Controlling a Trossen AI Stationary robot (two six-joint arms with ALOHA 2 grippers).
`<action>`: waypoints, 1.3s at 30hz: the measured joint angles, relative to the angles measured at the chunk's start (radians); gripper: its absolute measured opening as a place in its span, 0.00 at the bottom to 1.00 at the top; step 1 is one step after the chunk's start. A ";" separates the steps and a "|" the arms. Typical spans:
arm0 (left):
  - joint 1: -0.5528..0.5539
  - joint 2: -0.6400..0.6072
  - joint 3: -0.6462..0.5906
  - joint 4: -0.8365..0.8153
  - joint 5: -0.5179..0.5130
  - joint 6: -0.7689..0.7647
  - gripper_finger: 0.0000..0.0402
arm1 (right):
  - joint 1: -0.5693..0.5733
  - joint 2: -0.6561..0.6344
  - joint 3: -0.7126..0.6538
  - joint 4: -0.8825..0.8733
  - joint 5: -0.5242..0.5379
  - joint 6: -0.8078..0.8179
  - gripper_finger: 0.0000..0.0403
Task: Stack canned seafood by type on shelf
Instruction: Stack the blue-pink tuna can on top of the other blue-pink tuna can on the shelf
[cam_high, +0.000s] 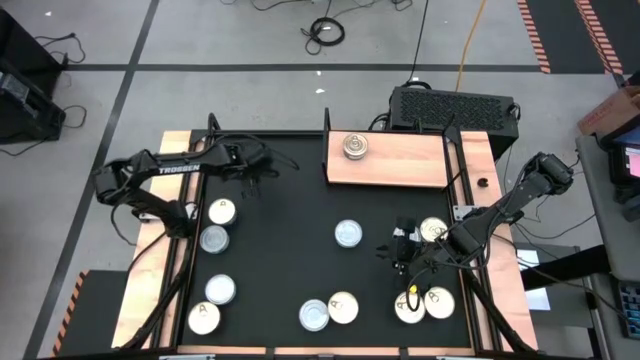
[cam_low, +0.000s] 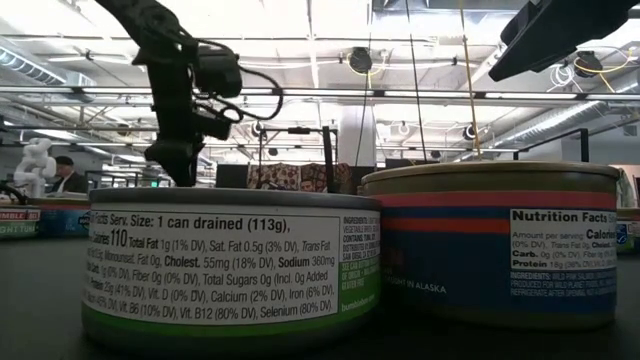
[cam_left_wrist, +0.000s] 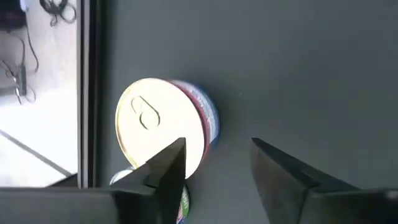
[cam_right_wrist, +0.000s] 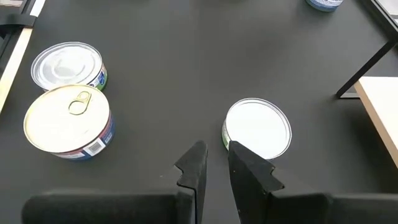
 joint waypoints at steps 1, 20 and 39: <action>0.006 0.013 0.000 0.000 -0.004 -0.002 0.48 | 0.000 0.000 0.000 0.000 0.000 -0.002 0.15; 0.043 0.208 0.002 0.083 -0.141 -0.030 0.46 | 0.000 0.000 -0.001 -0.002 0.001 -0.006 0.15; 0.005 0.192 0.002 0.102 -0.141 -0.109 0.02 | 0.000 0.000 -0.001 -0.002 0.000 -0.002 0.15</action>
